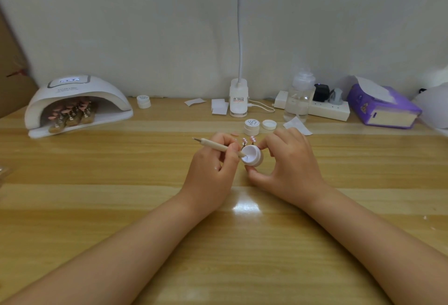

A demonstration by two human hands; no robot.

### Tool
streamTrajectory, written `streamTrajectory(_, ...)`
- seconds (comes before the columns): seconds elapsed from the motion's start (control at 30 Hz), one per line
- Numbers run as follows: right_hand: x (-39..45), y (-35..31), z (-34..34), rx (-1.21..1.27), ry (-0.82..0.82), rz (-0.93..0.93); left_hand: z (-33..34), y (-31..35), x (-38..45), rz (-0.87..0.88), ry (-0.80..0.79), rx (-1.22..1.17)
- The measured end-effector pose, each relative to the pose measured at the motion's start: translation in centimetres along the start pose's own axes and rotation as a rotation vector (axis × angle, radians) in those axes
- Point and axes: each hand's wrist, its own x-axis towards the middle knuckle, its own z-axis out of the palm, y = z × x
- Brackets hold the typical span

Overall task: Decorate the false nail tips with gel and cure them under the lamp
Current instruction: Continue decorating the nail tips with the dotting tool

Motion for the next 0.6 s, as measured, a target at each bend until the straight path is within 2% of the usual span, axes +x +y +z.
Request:
streamTrajectory(0.37, 0.02, 0.02, 0.08, 0.003, 0.001, 0.005, -0.06, -0.16, 0.11, -0.006, 0.068, -0.079)
streamTrajectory(0.6, 0.04, 0.19, 0.08, 0.007, -0.024, 0.022, -0.04, 0.08, 0.49, -0.046, 0.194, -0.237)
